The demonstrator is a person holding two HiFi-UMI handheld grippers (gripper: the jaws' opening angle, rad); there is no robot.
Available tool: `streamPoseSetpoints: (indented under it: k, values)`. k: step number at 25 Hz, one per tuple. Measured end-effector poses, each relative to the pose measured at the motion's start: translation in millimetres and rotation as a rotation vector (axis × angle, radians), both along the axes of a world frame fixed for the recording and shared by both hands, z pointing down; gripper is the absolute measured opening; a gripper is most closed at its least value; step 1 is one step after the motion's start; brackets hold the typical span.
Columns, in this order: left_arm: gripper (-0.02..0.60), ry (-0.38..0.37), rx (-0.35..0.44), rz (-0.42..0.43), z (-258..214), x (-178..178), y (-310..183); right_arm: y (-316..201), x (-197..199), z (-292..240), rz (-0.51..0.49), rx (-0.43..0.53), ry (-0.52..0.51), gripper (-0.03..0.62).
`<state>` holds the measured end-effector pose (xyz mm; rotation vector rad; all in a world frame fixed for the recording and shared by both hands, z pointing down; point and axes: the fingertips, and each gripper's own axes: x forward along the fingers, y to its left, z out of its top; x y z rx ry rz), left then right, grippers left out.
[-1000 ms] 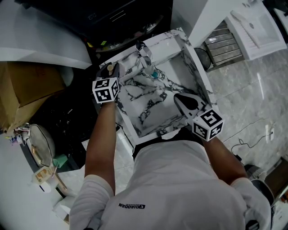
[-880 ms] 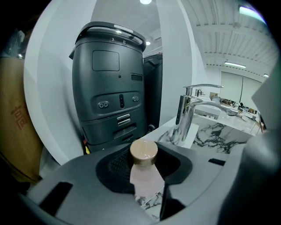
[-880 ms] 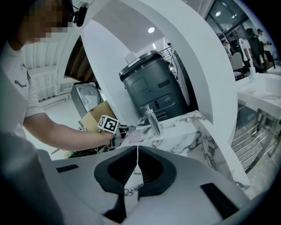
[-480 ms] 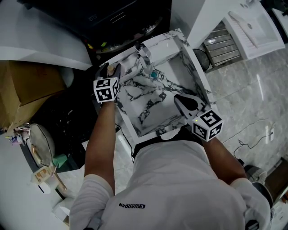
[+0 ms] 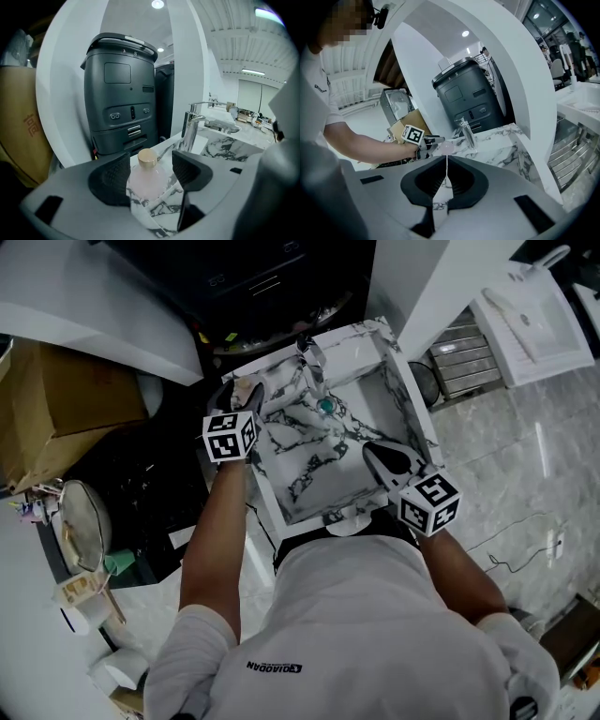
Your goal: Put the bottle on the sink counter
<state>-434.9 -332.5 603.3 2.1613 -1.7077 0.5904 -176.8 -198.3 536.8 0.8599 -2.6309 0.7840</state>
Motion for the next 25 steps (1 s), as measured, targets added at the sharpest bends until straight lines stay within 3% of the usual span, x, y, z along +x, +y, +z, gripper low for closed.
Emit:
streamPoseSetpoints:
  k: [8, 12, 16, 21, 25]
  values:
    - [0.275, 0.065, 0.023, -0.082, -23, -4, 33, -6, -2, -22, -0.052, 0.036, 0.0, 0.041]
    - [0.273, 0.101, 0.087, -0.143, -51, -7, 49, -14, 0, -35, -0.045, 0.037, -0.035, 0.041]
    - [0.267, 0.186, 0.143, -0.178, -82, 1, 73, -19, 1, -52, -0.038, 0.033, -0.095, 0.041]
    - [0.16, 0.357, 0.19, -0.228, -111, 24, 101, -26, 6, -70, -0.053, 0.024, -0.197, 0.041]
    - [0.11, 0.4, 0.188, -0.25, -119, 51, 121, -25, 11, -81, -0.11, 0.031, -0.222, 0.041]
